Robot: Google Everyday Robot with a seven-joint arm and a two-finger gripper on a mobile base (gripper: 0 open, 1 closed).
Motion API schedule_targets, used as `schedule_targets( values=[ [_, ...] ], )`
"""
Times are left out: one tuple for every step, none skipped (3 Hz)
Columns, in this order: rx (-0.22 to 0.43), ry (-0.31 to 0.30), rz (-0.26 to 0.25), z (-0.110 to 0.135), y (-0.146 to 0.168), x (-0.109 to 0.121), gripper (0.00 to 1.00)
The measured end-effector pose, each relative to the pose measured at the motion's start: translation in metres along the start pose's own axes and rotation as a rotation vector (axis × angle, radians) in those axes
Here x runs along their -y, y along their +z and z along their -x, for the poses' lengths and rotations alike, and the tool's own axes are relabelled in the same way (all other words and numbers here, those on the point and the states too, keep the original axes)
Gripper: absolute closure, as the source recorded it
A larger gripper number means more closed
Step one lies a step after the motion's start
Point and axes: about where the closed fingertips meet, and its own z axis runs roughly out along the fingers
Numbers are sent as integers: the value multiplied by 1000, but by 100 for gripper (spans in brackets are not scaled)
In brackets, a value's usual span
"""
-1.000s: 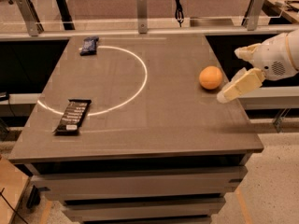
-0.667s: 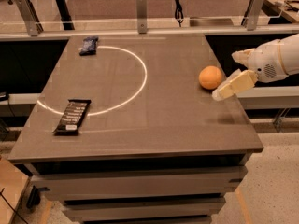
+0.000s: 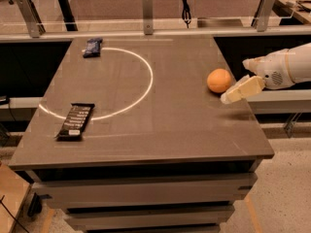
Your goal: Move orange near rxbar blueberry
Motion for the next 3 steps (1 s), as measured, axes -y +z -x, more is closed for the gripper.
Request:
schedule_targets(
  values=[
    [12, 22, 21, -3, 13, 0, 0],
    [26, 26, 48, 2, 28, -6, 0],
    [43, 31, 68, 8, 42, -10, 0]
  ],
)
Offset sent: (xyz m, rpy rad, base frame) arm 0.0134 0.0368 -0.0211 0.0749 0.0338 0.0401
